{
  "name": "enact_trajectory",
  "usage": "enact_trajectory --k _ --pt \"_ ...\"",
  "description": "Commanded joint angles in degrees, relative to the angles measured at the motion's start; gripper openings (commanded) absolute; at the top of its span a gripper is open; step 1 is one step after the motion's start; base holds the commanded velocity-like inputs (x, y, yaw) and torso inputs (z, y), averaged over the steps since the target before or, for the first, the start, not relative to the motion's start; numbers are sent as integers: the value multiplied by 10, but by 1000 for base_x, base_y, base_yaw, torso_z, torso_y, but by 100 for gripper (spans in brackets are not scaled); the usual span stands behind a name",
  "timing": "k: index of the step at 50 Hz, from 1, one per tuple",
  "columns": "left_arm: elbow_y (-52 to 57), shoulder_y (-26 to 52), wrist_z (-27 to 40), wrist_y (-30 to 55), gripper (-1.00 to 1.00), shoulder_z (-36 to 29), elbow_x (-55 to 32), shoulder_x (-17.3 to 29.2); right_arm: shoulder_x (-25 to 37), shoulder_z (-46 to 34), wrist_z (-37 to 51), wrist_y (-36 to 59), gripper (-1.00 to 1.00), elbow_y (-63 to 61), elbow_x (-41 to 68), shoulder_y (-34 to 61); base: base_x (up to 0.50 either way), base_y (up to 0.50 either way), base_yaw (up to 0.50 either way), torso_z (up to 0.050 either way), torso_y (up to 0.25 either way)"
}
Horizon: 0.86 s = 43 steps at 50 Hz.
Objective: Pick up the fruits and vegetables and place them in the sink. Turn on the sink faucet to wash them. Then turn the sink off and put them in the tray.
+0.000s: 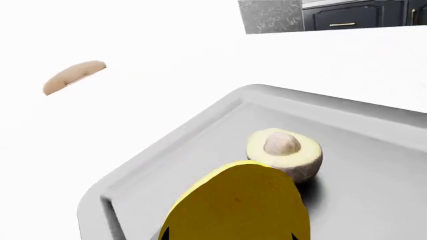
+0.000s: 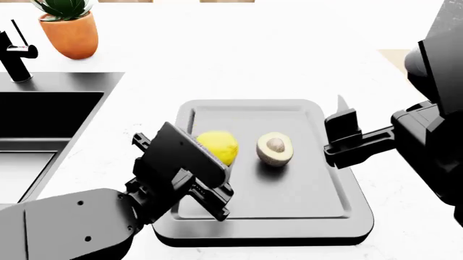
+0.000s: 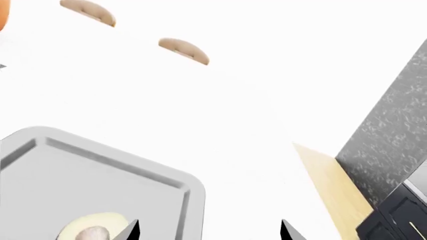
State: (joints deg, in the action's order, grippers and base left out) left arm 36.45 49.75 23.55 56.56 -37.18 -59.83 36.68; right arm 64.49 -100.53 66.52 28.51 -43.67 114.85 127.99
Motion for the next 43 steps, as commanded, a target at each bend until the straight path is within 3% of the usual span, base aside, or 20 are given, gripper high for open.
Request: enact_trajectory --k 1,9,10,32,43 --pt "-26 7 -4 27 -100 -4 -43 0 -3 4 5 1 100 4 -7 -19 0 0 0 0 0" --pt "-47 14 -8 35 -100 -8 -49 -6 -8 6 3 -2 100 9 -12 -31 0 0 0 0 1" --pt "-48 15 -7 36 100 -9 -48 -6 -8 7 3 -1 100 10 -12 -31 0 0 0 0 0" --pt "-46 20 2 31 100 -8 -46 -6 -21 20 1 9 100 24 -7 -36 0 0 0 0 0" --pt "-31 59 27 22 100 59 -109 3 -25 26 -1 8 100 29 -9 -43 0 0 0 0 0"
